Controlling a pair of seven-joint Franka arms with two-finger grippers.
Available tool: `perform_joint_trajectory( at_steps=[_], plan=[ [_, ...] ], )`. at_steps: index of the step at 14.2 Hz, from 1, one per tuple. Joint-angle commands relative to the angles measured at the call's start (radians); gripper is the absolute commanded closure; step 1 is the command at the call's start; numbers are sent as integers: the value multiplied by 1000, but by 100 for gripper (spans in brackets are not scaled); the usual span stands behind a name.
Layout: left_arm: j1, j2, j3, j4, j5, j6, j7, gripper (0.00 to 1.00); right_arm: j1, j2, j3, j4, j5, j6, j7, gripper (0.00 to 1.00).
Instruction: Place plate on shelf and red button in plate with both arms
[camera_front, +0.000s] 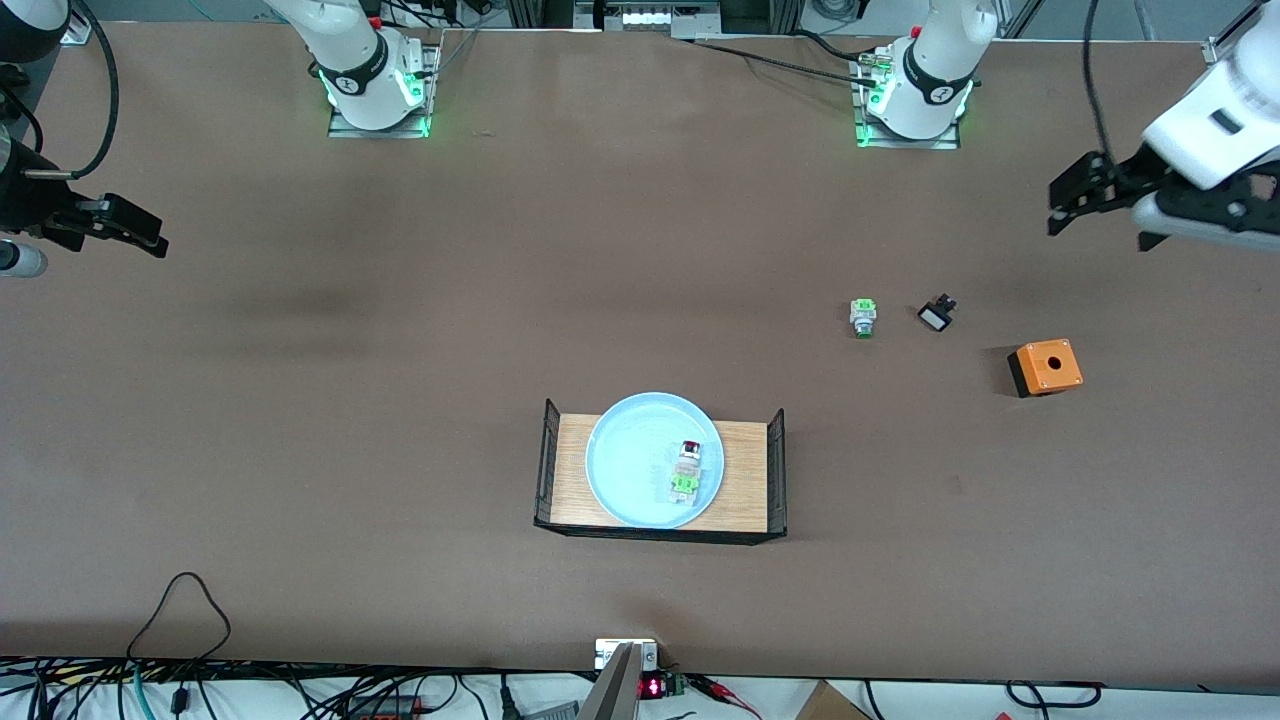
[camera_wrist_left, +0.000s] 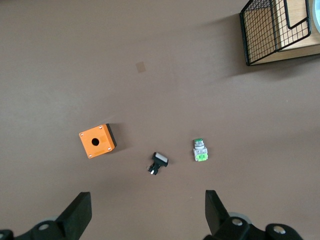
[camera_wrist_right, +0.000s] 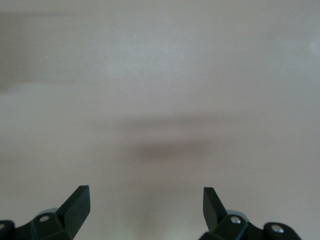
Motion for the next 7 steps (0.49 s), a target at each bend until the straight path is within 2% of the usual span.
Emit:
perform_joint_trajectory(
  at_steps=[1, 7],
  plan=[
    [-22, 13, 28, -4, -20, -31, 29, 0, -2, -8, 0, 10, 16, -17, -15, 0],
    [-22, 49, 10, 39, 43, -25, 33, 0, -2, -9, 1, 10, 16, -18, -15, 0]
  ],
)
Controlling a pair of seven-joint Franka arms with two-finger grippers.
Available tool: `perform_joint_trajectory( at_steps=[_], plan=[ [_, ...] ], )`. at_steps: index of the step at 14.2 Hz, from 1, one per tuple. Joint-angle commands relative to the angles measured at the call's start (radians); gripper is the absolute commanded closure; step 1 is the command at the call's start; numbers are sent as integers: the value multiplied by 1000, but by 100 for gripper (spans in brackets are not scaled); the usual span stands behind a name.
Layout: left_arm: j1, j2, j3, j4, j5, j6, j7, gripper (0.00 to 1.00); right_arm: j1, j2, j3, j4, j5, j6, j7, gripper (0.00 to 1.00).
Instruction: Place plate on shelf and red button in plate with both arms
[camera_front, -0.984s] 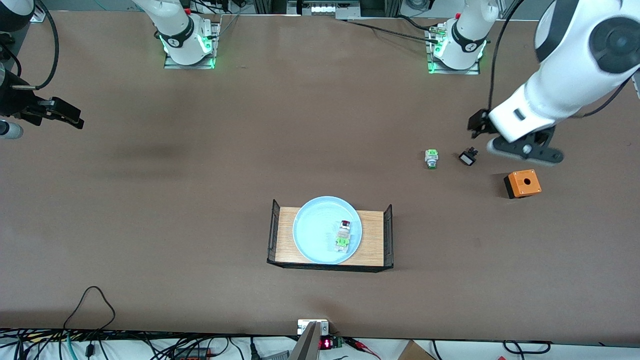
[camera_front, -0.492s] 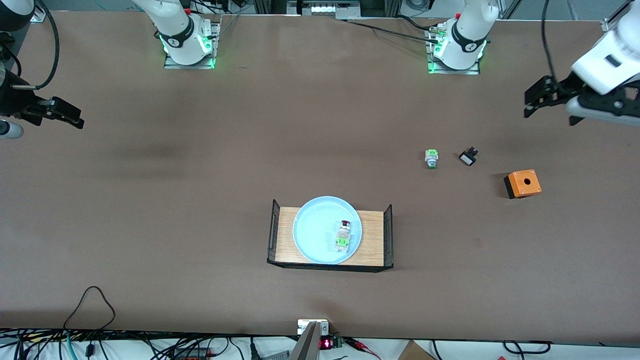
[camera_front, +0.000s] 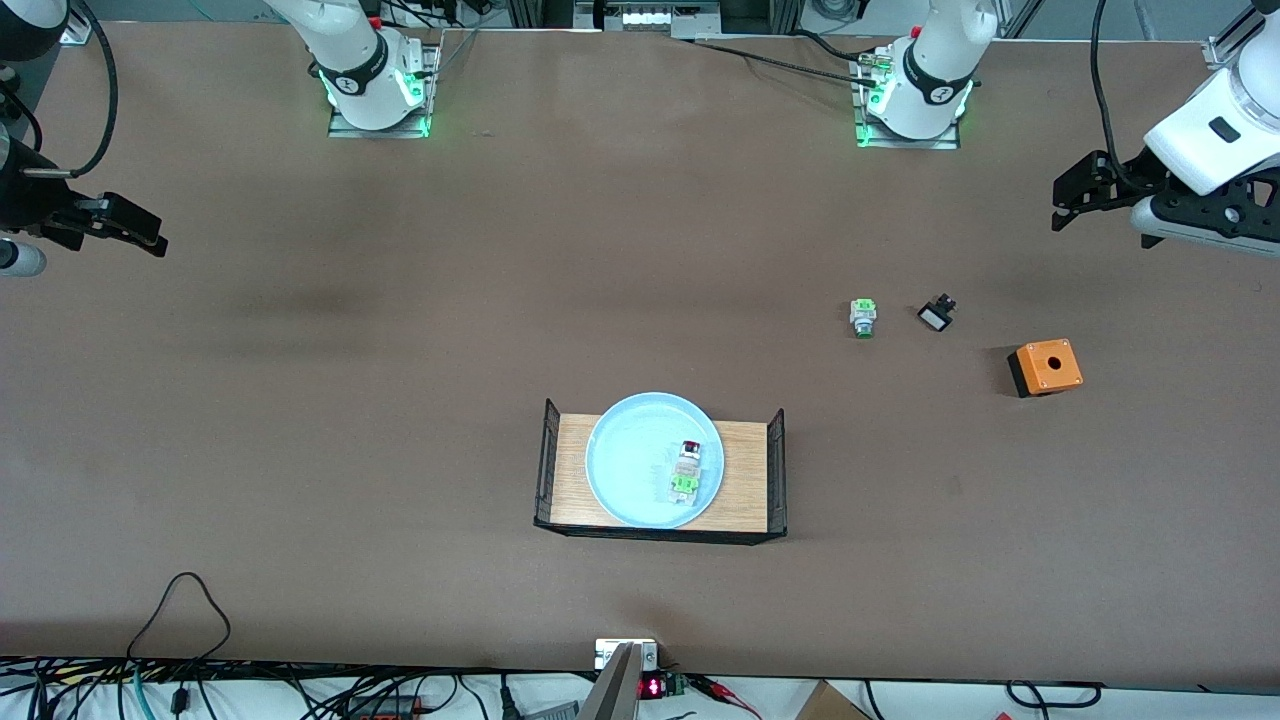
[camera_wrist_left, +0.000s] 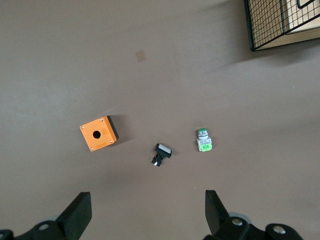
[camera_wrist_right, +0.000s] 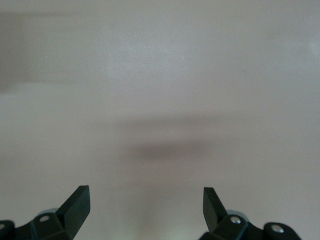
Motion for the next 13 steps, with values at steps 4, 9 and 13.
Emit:
perform_joint_trajectory(
  at_steps=[4, 9, 13],
  plan=[
    [-7, 53, -10, 71, 22, -7, 10, 0, -4, -8, 1, 9, 16, -16, -15, 0],
    [-7, 59, -10, 74, 22, -7, 10, 0, -4, -8, 1, 7, 16, -16, -17, 0],
    [-7, 118, -10, 151, 17, -10, 13, 0, -4, -8, 1, 7, 16, -16, -17, 0]
  ],
)
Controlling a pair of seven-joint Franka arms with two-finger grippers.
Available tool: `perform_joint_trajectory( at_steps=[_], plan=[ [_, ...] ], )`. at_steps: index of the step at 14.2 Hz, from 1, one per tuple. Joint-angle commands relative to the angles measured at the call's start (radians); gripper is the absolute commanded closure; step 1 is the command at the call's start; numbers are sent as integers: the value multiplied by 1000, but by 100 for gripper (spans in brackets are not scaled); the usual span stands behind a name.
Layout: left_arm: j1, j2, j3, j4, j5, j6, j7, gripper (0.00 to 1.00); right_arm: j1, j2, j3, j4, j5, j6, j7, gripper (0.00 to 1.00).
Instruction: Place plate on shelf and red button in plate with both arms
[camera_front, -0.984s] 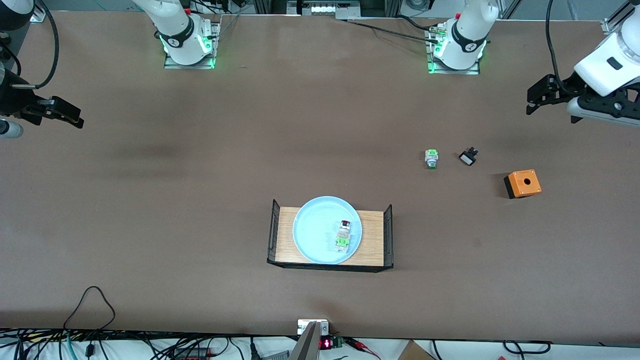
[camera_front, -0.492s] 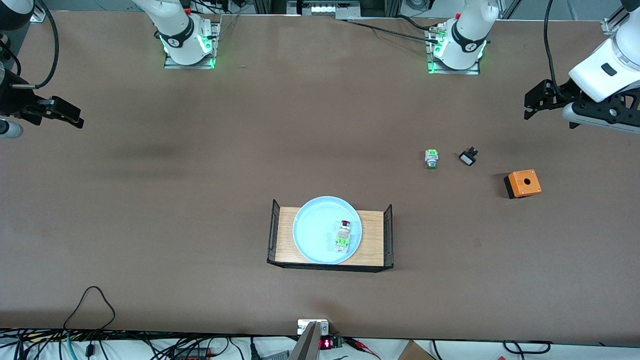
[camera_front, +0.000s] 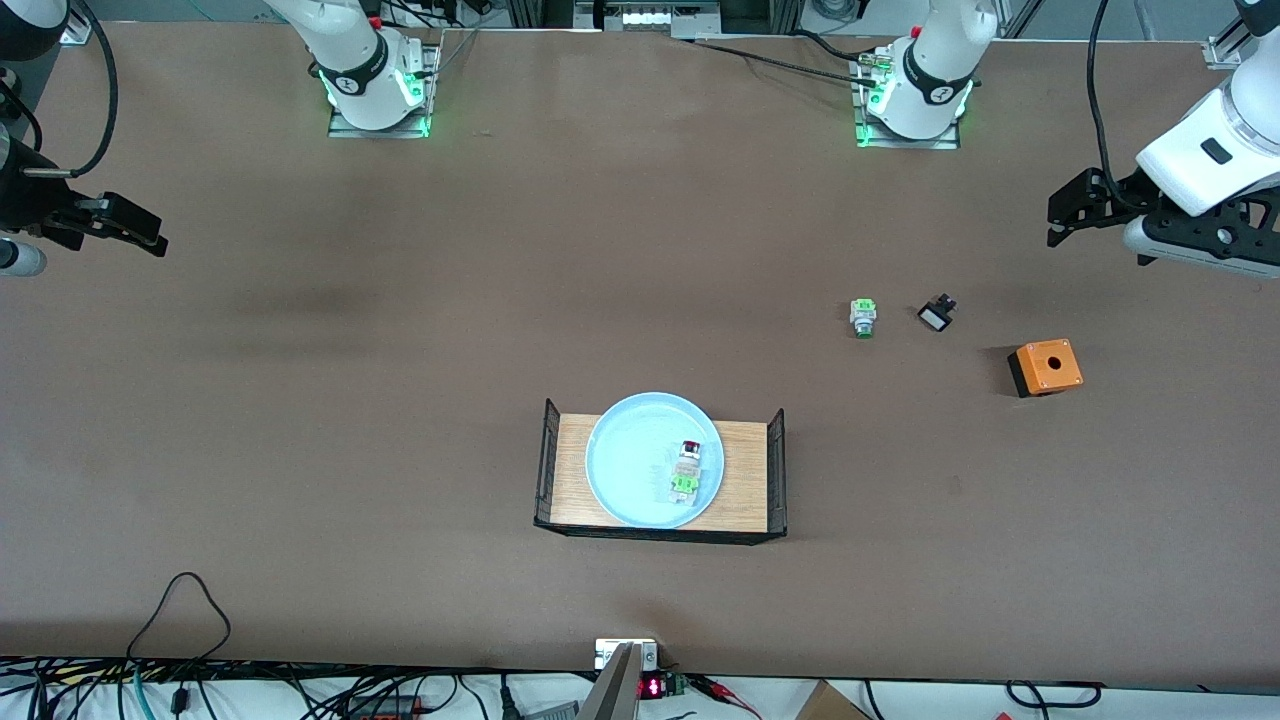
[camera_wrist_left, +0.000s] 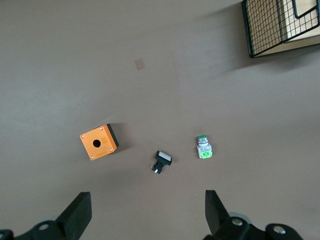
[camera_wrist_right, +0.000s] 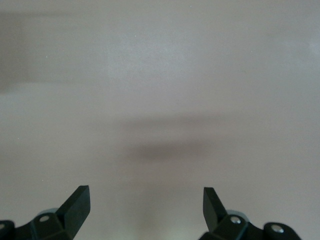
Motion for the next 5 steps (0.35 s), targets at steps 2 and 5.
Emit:
perform_joint_trajectory(
  at_steps=[2, 5],
  plan=[
    [-6, 66, 1, 90, 16, -16, 15, 0, -4, -8, 1, 7, 16, -15, -17, 0],
    [-6, 66, 1, 90, 15, -20, 16, 0, -4, -8, 0, 7, 16, -15, -17, 0]
  ],
)
